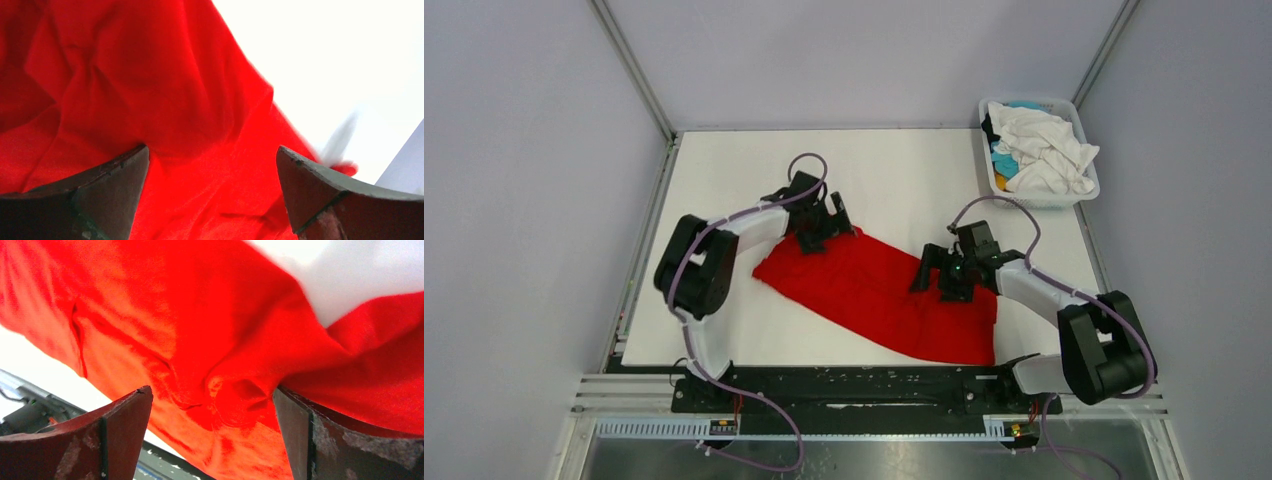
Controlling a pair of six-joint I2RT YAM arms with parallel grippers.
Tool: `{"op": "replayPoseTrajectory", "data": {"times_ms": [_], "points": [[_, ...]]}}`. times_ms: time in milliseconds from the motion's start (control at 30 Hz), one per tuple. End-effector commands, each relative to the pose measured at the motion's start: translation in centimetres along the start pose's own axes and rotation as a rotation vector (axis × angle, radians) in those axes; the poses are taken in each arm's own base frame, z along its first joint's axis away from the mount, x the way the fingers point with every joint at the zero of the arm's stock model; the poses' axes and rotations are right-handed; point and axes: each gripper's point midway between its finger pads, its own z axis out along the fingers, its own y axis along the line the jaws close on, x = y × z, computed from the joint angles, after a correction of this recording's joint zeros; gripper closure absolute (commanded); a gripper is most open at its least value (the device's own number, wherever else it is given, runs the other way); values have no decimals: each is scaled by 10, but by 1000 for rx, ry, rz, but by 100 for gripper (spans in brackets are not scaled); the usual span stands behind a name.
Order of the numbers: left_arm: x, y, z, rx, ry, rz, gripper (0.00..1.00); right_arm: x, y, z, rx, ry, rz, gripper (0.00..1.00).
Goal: Fold and stack the t-shirts
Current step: Rotate the tshirt 90 degrees
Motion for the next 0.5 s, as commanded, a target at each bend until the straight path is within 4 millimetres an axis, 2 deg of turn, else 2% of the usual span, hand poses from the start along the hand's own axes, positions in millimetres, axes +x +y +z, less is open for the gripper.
{"op": "replayPoseTrajectory", "data": {"times_ms": [0, 167, 200, 267, 367, 467], "points": [[-35, -17, 49, -49, 75, -32, 1, 33, 22, 18, -87, 149, 11, 0], [-84, -88, 98, 147, 51, -100, 1, 47, 59, 29, -182, 225, -36, 1], [-99, -108, 102, 209, 28, -116, 1, 52, 66, 31, -191, 241, -56, 1], [-113, -133, 117, 327, 14, -136, 1, 60, 81, 34, -214, 265, -89, 0], [-131, -157, 129, 459, -21, -163, 1, 67, 93, 34, -234, 280, -121, 1], [-141, -173, 130, 538, -60, -150, 1, 65, 90, 31, -213, 253, -130, 2]]}}
